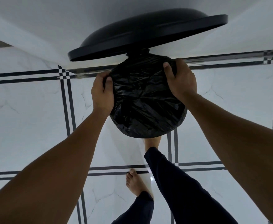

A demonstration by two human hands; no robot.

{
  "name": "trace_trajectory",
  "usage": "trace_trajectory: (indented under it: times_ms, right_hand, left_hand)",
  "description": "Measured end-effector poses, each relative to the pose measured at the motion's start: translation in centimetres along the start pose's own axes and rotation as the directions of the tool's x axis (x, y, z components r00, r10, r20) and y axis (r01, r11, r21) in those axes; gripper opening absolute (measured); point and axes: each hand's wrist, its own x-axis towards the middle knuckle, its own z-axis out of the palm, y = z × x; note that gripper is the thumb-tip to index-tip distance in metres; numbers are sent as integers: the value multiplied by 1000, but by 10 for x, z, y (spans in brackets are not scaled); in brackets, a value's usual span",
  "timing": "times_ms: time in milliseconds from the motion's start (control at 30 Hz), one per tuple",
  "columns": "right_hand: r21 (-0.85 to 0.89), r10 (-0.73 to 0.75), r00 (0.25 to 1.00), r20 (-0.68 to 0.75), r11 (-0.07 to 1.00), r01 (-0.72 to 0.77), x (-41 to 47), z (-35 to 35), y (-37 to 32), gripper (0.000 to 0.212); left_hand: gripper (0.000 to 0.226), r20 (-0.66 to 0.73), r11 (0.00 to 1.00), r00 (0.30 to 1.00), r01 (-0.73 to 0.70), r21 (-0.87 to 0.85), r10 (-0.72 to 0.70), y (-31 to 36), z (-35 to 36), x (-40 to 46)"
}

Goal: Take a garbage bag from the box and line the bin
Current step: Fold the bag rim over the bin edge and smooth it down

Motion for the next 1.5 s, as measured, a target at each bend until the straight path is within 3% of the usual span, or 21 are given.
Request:
trace_trajectory:
  times_ms: [133,300,400,467,533,600,667,700,767,833,900,967,1033,1133,1233,1300,1367,1433,1500]
  right_hand:
    - [-118,-100,995,13,988,100,1,2,11,73]
    - [-242,-128,992,8,962,126,1,0,13,72]
    - [-242,-104,994,23,965,107,4,2,13,66]
    - [-218,-86,996,19,972,88,7,2,14,64]
    - [-223,-61,998,22,973,64,11,1,13,63]
    - [-246,-46,999,-20,968,39,10,0,8,64]
    - [-268,-92,987,-135,962,53,0,-2,-1,62]
    - [-296,-147,972,-185,951,88,-8,-4,-7,60]
    - [-366,-293,938,-188,907,210,-27,-3,-16,58]
    - [-403,-412,905,-107,850,339,-45,2,-19,59]
    - [-416,-465,885,-33,811,411,-56,8,-15,61]
    - [-423,-462,887,29,798,429,-61,13,-6,62]
    - [-430,-441,894,76,795,428,-59,15,4,61]
    - [-476,-424,900,106,773,420,-53,13,13,61]
    - [-526,-433,896,103,741,418,-50,15,18,59]
    - [-562,-432,894,120,712,420,-50,16,20,62]
    - [-582,-429,893,135,695,422,-50,17,22,65]
    - [-594,-426,895,131,690,415,-50,18,22,66]
    - [-597,-427,896,121,690,409,-50,18,22,64]
  left_hand:
    - [41,110,930,946,-321,179,305,-14,2,-15]
    - [40,140,879,918,-397,263,372,-17,1,-8]
    - [42,178,950,963,-239,203,204,-4,0,2]
    - [40,181,995,983,27,91,-43,6,-1,12]
    - [35,221,950,938,294,-102,-267,11,-5,24]
    - [32,174,936,933,335,-104,-315,12,-9,33]
    - [34,-2,971,986,163,177,-166,8,-12,34]
    - [37,-86,931,996,48,363,-18,6,-13,30]
    - [39,-129,796,959,-131,591,254,12,-10,12]
    - [35,-85,732,904,-281,620,419,22,2,-12]
    - [30,-18,757,865,-429,493,502,30,15,-33]
    - [26,76,852,892,-449,268,446,34,27,-51]
    - [25,210,920,921,-363,149,329,34,39,-62]
    - [29,395,941,915,-200,272,80,16,59,-59]
    - [45,439,821,882,-116,559,-174,-12,73,-33]
    - [65,447,646,841,-162,746,-304,-20,77,-17]
    - [86,490,516,773,-249,819,-404,-19,83,-11]
    - [90,513,480,730,-287,829,-451,-13,87,-14]
    - [68,505,514,780,-281,810,-370,-9,88,-24]
